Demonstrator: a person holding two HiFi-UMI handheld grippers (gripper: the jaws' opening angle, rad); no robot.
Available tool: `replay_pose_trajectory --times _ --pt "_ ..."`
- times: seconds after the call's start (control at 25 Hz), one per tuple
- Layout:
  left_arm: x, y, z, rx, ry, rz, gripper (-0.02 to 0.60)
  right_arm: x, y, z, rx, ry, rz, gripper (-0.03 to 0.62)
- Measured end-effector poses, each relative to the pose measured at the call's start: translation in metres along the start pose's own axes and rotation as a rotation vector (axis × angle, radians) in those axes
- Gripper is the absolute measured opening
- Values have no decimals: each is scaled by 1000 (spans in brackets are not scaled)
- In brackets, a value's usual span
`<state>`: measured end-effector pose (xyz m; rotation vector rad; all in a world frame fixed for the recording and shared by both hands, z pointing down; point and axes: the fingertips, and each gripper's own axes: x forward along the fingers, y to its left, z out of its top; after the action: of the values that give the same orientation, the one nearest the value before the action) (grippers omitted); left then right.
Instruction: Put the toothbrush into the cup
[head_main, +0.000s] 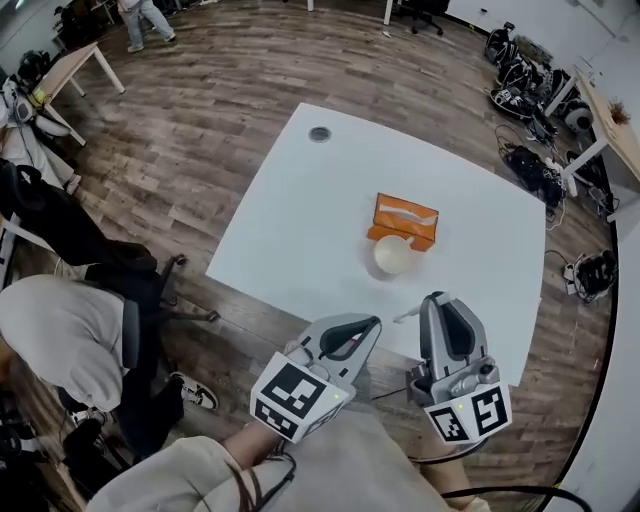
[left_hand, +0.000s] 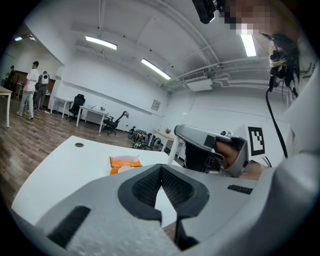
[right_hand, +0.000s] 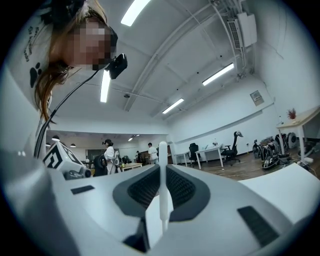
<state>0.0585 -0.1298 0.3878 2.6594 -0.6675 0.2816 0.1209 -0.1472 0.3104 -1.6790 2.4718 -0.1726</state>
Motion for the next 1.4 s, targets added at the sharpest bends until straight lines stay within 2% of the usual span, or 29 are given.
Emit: replay_pose_trajectory --times 0.2,0.64,0.96,1.16,1.4 --pt "26 16 3 -36 27 11 8 36 -31 -8 3 -17 13 48" --pt "50 49 -7 -78 73 82 8 94 -81 -60 50 0 10 48" --pt "55 57 -9 -108 75 109 8 103 -94 -106 102 98 1 48" --pt "59 54 -7 -115 72 107 8 108 -97 -131 142 246 23 48" --pt "57 54 -7 -122 65 108 8 112 -99 -140 174 310 24 49"
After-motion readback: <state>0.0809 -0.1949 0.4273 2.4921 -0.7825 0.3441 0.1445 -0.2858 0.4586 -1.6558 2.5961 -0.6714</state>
